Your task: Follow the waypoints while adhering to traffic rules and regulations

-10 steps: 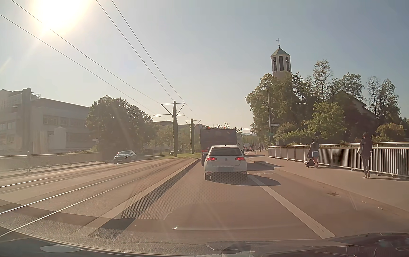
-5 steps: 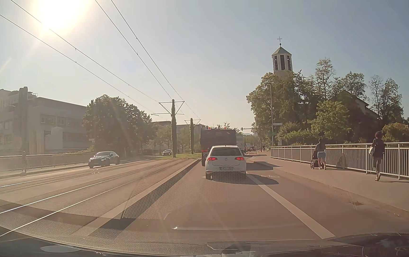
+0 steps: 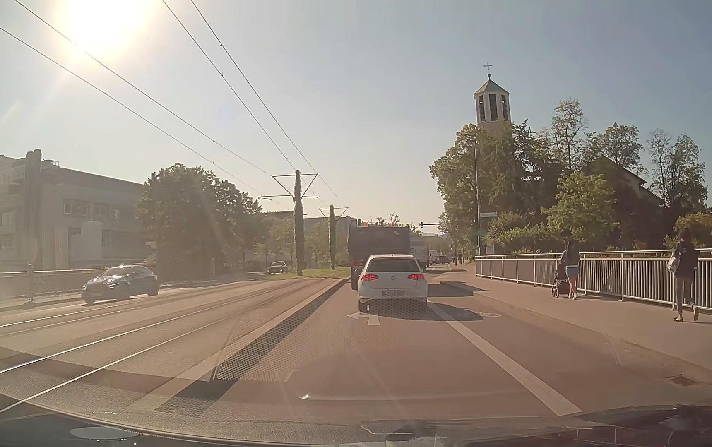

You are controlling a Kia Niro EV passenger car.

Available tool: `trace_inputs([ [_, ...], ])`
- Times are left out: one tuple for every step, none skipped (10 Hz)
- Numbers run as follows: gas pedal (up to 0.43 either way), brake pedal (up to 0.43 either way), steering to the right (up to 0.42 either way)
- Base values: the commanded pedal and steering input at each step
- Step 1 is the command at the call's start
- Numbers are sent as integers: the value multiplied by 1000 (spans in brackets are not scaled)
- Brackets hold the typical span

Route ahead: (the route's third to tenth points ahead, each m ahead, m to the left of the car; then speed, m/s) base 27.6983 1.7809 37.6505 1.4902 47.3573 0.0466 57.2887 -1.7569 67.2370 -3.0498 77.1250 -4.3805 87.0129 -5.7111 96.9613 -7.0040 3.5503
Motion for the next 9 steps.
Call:
trace_inputs([
  [138,0,3],
  [138,0,3],
  [138,0,3],
  [138,0,3],
  [138,0,3],
  [130,0,4],
  [118,0,6],
  [118,0,6],
  [118,0,6],
])
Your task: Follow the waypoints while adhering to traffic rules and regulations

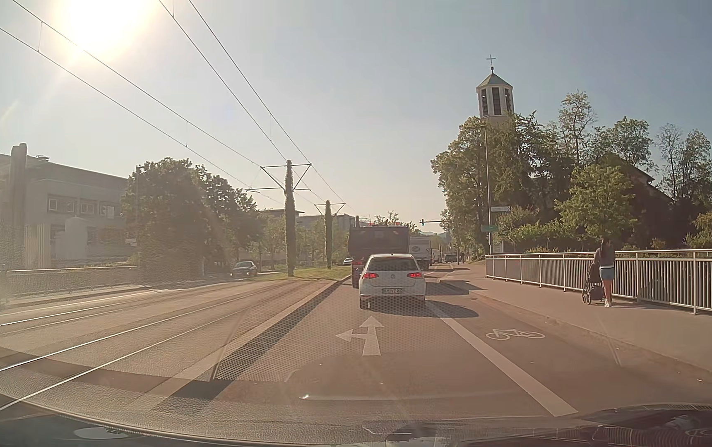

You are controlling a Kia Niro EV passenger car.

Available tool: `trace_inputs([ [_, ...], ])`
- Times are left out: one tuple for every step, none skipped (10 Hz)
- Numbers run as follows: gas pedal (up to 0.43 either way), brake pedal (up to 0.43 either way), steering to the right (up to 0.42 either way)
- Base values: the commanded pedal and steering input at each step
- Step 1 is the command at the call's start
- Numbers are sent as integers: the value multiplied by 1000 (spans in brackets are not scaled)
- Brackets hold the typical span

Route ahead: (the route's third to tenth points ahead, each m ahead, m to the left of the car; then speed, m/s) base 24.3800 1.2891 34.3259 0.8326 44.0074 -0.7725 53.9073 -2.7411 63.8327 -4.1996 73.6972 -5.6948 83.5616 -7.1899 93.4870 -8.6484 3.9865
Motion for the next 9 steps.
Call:
trace_inputs([
  [118,0,6],
  [118,0,6],
  [118,0,6],
  [118,0,6],
  [118,0,5],
  [118,0,5],
  [118,0,5],
  [118,0,4],
  [118,0,3],
])
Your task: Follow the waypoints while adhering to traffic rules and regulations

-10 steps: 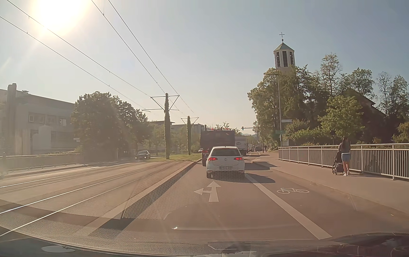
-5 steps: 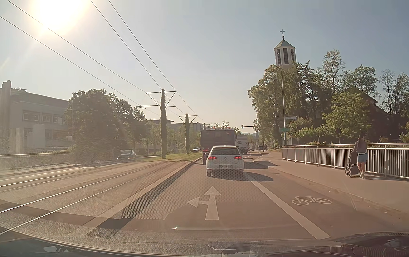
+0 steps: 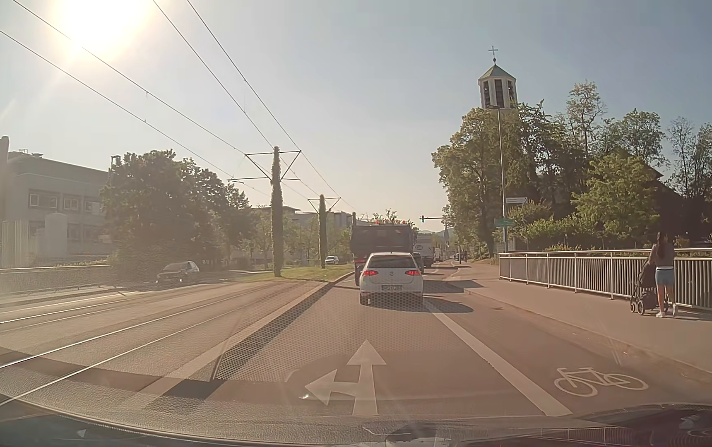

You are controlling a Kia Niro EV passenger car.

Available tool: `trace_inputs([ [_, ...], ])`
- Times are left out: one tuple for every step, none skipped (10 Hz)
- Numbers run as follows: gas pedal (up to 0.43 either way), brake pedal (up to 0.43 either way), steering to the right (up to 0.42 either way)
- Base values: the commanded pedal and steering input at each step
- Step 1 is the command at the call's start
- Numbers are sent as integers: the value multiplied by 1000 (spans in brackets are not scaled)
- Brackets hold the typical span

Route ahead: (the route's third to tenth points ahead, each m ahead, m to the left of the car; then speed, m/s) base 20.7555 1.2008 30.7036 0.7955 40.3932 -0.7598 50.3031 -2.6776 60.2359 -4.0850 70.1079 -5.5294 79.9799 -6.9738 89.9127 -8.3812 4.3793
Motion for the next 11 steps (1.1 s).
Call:
trace_inputs([
  [118,0,1],
  [118,0,-1],
  [118,0,-1],
  [118,0,-1],
  [130,0,-2],
  [138,0,-2],
  [138,0,-2],
  [138,0,0],
  [138,0,2],
  [150,0,2],
  [150,0,2],
])
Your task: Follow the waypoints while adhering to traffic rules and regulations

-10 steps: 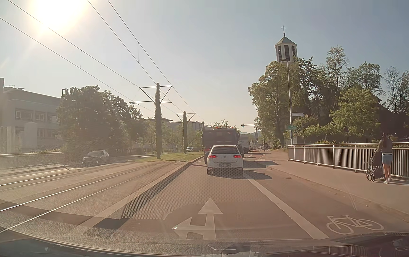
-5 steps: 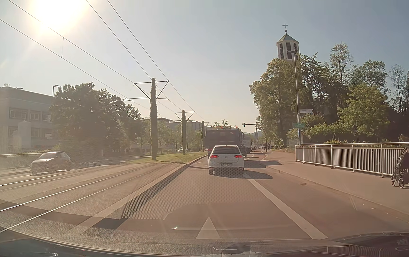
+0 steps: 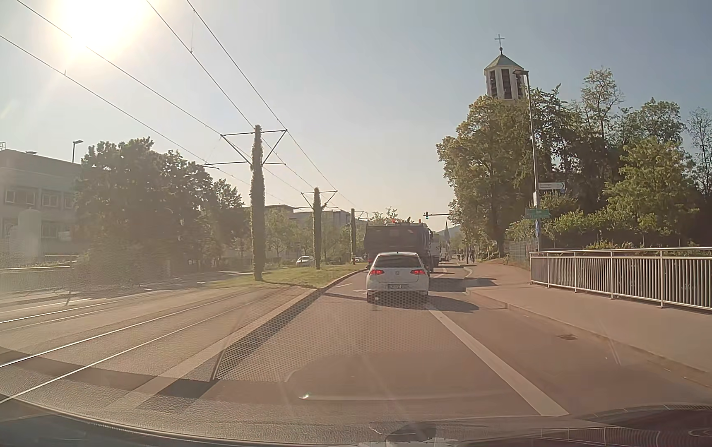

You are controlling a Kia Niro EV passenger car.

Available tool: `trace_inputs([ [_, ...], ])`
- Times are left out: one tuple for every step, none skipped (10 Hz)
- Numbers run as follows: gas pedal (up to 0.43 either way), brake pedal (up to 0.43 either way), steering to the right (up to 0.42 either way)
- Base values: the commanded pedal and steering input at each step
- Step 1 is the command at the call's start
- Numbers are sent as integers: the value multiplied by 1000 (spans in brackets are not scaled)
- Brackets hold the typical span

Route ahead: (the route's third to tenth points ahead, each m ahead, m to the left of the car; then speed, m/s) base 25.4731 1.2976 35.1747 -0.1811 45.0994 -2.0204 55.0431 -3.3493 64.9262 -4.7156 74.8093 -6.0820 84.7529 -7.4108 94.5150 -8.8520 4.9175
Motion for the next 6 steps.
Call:
trace_inputs([
  [150,0,2],
  [150,0,2],
  [150,0,2],
  [150,0,2],
  [150,0,2],
  [150,0,2],
])
